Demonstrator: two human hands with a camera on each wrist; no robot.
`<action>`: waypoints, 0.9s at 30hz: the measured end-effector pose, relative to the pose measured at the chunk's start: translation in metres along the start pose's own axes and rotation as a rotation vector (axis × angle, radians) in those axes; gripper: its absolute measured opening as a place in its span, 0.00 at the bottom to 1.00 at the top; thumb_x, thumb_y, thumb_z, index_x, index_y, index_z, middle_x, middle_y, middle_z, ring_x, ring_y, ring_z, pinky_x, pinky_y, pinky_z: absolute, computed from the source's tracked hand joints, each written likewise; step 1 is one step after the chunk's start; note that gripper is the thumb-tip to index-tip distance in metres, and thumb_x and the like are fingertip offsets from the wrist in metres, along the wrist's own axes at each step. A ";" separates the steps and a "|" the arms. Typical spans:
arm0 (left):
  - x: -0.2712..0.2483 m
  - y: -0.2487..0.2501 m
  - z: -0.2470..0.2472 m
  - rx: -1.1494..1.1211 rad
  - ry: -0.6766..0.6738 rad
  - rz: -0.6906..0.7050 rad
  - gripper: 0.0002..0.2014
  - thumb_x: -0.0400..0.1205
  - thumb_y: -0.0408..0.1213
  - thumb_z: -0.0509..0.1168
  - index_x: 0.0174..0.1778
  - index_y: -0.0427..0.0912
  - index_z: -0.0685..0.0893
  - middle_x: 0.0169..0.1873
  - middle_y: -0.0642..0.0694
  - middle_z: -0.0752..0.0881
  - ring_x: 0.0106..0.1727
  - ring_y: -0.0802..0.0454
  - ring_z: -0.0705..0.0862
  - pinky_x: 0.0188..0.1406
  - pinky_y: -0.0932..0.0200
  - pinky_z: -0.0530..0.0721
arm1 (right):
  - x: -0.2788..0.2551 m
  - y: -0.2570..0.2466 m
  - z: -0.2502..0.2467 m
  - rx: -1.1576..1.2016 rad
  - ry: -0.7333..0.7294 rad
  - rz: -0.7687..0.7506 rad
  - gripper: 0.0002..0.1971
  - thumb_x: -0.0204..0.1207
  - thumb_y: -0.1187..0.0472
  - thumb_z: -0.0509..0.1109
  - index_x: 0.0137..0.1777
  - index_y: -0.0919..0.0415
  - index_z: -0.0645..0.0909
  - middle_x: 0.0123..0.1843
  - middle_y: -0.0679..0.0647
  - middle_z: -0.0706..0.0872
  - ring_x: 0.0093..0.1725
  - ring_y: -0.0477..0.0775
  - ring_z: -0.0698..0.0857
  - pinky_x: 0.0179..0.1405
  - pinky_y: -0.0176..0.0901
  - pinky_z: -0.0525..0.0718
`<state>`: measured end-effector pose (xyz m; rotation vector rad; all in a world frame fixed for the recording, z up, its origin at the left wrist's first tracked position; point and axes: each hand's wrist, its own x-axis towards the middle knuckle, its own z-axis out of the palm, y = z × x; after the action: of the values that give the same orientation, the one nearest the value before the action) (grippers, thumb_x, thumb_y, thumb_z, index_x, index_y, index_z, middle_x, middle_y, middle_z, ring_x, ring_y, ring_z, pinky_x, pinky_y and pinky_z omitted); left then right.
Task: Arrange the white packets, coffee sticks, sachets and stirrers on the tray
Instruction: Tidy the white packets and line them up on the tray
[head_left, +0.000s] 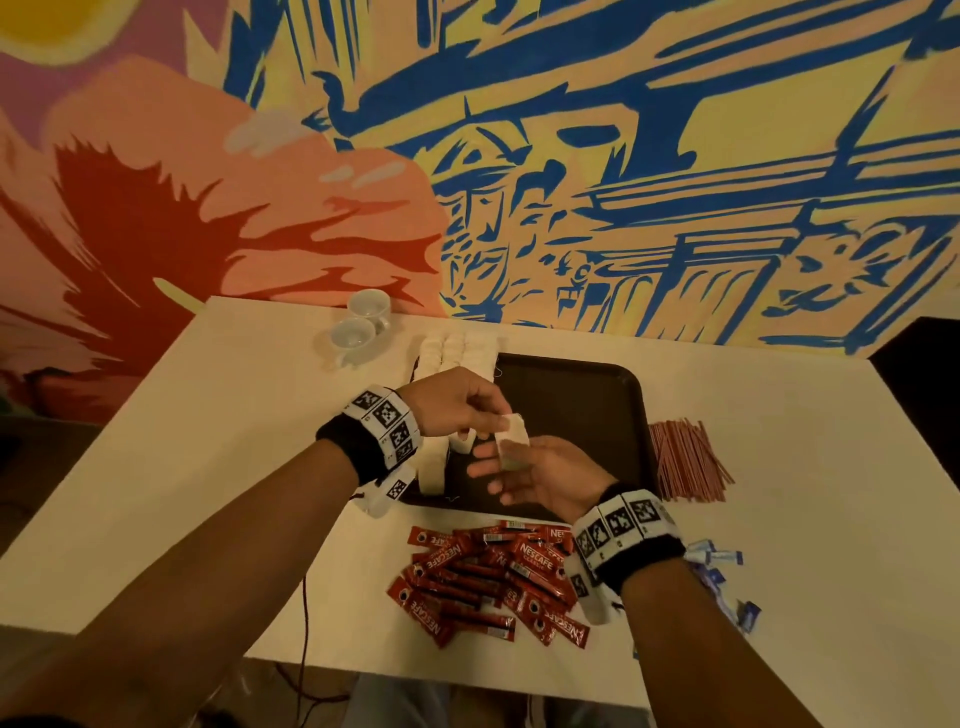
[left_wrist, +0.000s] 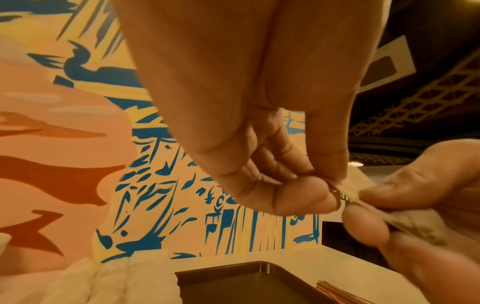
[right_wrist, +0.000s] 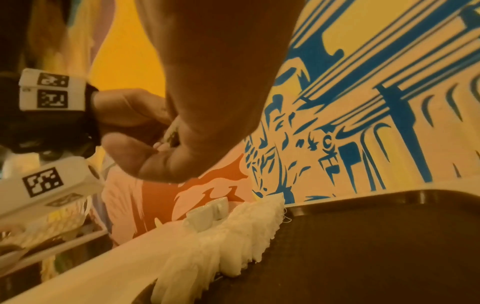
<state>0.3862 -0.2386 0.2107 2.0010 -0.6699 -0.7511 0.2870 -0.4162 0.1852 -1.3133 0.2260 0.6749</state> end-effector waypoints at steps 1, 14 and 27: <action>-0.002 0.000 0.001 -0.005 -0.005 -0.008 0.04 0.83 0.34 0.72 0.47 0.48 0.88 0.32 0.56 0.89 0.36 0.59 0.85 0.34 0.64 0.82 | -0.002 0.002 0.000 -0.039 0.014 0.000 0.17 0.89 0.54 0.65 0.68 0.64 0.84 0.61 0.61 0.92 0.49 0.56 0.89 0.51 0.48 0.87; 0.020 -0.041 -0.012 0.385 0.184 -0.255 0.08 0.86 0.44 0.67 0.58 0.50 0.84 0.53 0.50 0.87 0.51 0.51 0.86 0.54 0.58 0.80 | -0.104 0.113 -0.041 -0.701 0.297 -0.024 0.10 0.85 0.46 0.68 0.64 0.37 0.79 0.63 0.37 0.86 0.62 0.40 0.85 0.66 0.44 0.86; 0.070 -0.102 0.008 0.671 0.130 -0.417 0.11 0.83 0.44 0.70 0.61 0.49 0.88 0.62 0.47 0.87 0.63 0.44 0.84 0.59 0.57 0.79 | -0.051 0.144 -0.037 -1.387 0.391 0.118 0.63 0.63 0.26 0.78 0.89 0.43 0.43 0.91 0.53 0.48 0.90 0.62 0.45 0.88 0.67 0.43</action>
<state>0.4447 -0.2428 0.1023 2.8366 -0.4617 -0.6745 0.1726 -0.4537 0.0843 -2.7879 0.1318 0.6606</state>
